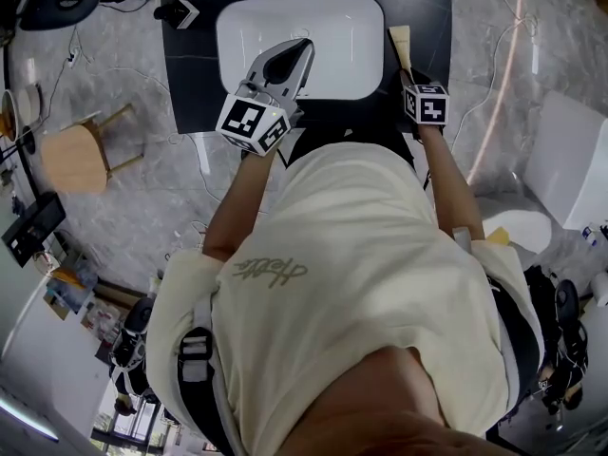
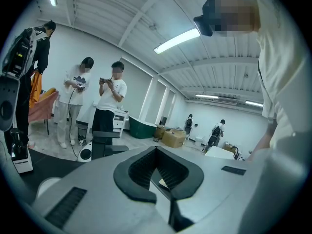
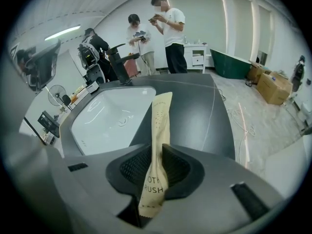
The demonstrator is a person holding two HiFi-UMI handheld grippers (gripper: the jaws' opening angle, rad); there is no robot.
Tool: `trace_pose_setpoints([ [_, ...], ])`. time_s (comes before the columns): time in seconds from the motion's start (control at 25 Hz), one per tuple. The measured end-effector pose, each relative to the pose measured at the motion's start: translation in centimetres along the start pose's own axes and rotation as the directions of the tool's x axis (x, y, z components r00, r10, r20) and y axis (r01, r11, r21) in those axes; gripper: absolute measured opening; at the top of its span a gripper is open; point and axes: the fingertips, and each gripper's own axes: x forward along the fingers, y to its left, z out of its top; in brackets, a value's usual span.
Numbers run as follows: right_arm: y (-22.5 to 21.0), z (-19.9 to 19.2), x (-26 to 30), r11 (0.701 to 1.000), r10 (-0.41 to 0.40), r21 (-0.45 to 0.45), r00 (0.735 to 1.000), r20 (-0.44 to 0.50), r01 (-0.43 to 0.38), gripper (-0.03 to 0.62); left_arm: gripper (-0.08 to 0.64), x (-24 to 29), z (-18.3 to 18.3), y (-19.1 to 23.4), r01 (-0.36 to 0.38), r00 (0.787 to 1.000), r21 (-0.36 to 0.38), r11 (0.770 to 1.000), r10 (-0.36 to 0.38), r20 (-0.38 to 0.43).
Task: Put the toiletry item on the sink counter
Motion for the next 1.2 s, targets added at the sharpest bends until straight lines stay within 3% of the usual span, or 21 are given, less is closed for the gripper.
trace_pose_setpoints([
  [0.72,1.9,1.6,-2.4,0.999,-0.030,-0.018,0.997,0.074,0.031,0.077,0.003,-1.2,-0.6,0.3,0.035,0.999,-0.015,0.999,-0.035,0.018],
  [1.2,3.4,3.4,-7.2,1.000,-0.008,-0.011,0.978,0.209,0.010,0.075,0.003,-1.7,-0.2,-1.9,0.068,0.996,0.000,0.998,-0.068,0.053],
])
